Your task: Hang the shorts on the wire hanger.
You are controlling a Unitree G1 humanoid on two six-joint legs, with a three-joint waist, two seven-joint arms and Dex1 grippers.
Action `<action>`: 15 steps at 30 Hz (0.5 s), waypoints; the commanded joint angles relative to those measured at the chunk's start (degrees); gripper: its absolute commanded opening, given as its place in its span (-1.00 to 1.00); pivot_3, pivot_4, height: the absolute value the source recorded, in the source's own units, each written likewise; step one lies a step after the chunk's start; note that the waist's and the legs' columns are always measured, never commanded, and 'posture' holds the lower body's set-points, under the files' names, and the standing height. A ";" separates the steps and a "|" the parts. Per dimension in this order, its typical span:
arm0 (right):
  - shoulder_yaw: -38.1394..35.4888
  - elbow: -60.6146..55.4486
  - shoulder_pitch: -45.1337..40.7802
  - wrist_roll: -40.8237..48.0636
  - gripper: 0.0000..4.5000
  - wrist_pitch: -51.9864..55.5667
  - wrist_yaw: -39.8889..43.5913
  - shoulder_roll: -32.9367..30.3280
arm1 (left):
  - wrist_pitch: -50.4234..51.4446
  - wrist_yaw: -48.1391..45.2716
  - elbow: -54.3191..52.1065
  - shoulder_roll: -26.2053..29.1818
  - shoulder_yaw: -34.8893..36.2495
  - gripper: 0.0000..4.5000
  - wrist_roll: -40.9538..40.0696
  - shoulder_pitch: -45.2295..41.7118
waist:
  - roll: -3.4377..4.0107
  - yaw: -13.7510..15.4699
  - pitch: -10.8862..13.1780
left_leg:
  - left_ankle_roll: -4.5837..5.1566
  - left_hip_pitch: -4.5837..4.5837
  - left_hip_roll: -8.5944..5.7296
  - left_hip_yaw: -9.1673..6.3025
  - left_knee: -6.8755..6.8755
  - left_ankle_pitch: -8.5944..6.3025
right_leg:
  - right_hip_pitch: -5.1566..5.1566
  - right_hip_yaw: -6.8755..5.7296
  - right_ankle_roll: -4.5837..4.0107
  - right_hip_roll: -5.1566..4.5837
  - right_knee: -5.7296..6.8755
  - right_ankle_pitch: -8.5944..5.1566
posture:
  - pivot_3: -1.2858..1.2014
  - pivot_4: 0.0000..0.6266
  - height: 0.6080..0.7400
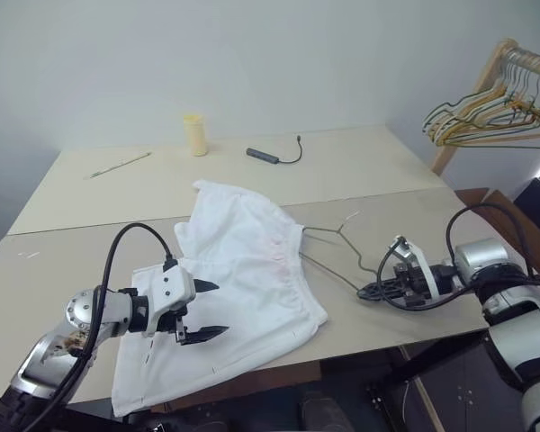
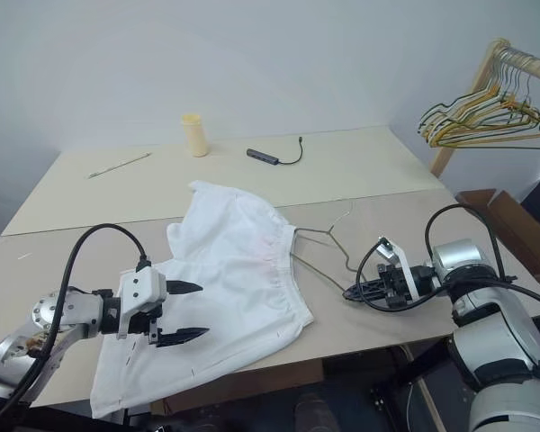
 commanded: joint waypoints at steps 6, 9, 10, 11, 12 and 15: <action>-9.78 2.66 -2.55 -2.58 -1.00 -5.48 0.38 2.30 | -0.86 0.53 -0.40 -0.73 1.02 0.99 0.20 -1.71 | 0.00 -0.15 0.00 | 0.00 -0.01 0.00 -0.01 0.00 0.00 | 0.00 0.00 0.00 0.00 0.00 0.00 | -0.08 -1.00 1.00; -15.94 -5.95 1.03 -2.69 -1.00 -13.43 -7.44 2.58 | -0.72 1.84 0.14 -1.99 2.13 0.99 -0.41 -2.92 | 0.01 -0.17 -0.01 | 0.00 -0.01 -0.01 -0.03 0.00 0.00 | 0.00 0.00 0.02 -0.01 0.00 0.01 | -0.08 -1.00 1.00; -17.53 -9.90 2.83 -2.92 -1.00 -16.33 -9.52 2.60 | -0.28 2.57 0.49 -2.65 2.77 0.99 -0.91 -3.90 | 0.01 -0.16 -0.01 | 0.00 -0.01 -0.01 -0.03 0.02 0.00 | 0.00 0.00 0.02 -0.02 0.01 0.02 | -0.08 -1.00 1.00; -19.06 -14.46 4.95 -3.01 -1.00 -18.89 -11.34 2.68 | 0.16 3.13 0.88 -3.24 3.44 0.99 -1.51 -5.13 | 0.01 -0.10 -0.01 | 0.00 -0.02 0.01 -0.07 0.02 0.00 | 0.01 -0.02 0.03 -0.01 0.02 0.02 | -0.08 -1.00 1.00; -20.14 -18.06 6.61 -3.14 -1.00 -20.12 -12.93 2.82 | 0.33 3.33 1.35 -3.64 3.92 0.99 -1.95 -6.20 | 0.01 0.03 -0.01 | 0.00 -0.04 0.00 -0.10 0.02 0.00 | 0.01 -0.05 0.04 -0.01 0.01 0.02 | -0.09 -1.00 1.00; -22.62 -30.91 12.18 -4.49 -1.00 -26.37 -19.01 3.97 | 0.31 3.03 4.07 -4.66 5.52 0.99 -3.57 -12.29 | 0.01 0.21 -0.01 | -0.01 -0.08 -0.01 -0.14 0.03 0.00 | -0.02 -0.10 0.04 -0.02 0.04 0.02 | -0.09 -1.00 1.00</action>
